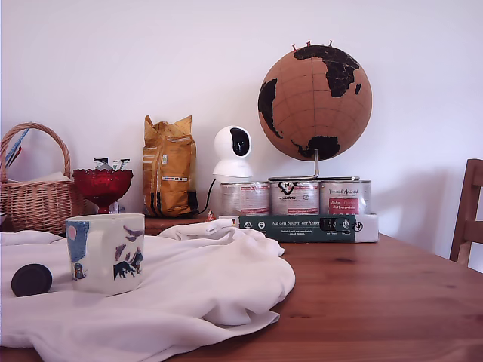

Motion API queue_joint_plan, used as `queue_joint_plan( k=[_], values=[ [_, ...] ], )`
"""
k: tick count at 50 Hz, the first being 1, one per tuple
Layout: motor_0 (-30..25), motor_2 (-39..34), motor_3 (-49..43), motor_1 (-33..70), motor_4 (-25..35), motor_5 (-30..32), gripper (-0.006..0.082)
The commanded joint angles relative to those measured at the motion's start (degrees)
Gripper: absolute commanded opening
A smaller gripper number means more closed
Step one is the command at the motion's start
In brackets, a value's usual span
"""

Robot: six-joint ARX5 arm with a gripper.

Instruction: Pick the grey coffee capsule and place it inside the blue coffee cup

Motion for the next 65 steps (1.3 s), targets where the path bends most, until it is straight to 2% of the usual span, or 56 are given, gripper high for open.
queue_joint_plan(
  k=[1, 18, 32, 43, 50, 56, 58, 60, 65],
  values=[
    [-0.7, -2.4, 3.1, -0.6, 5.1, -4.9, -0.0022],
    [-0.7, -2.3, 9.1, -0.6, 6.4, -9.2, -0.0022],
    [-0.7, -2.1, 8.2, 1.7, 10.6, -14.4, -0.0022],
    [-0.7, 3.0, 7.7, 12.7, 14.2, -16.5, -0.0022],
    [-0.7, 11.5, 2.1, 24.4, 14.2, -19.6, -0.0022],
    [-0.7, 19.3, -1.7, 36.4, 16.5, -20.9, -0.0021],
    [-0.7, 21.7, -2.3, 40.3, 17.5, -21.6, 0.0010],
    [-0.9, 23.9, -3.0, 44.0, 18.3, -21.6, 0.0090],
    [-1.4, 28.5, -5.1, 51.5, 19.4, -21.8, 0.0386]
  ],
)
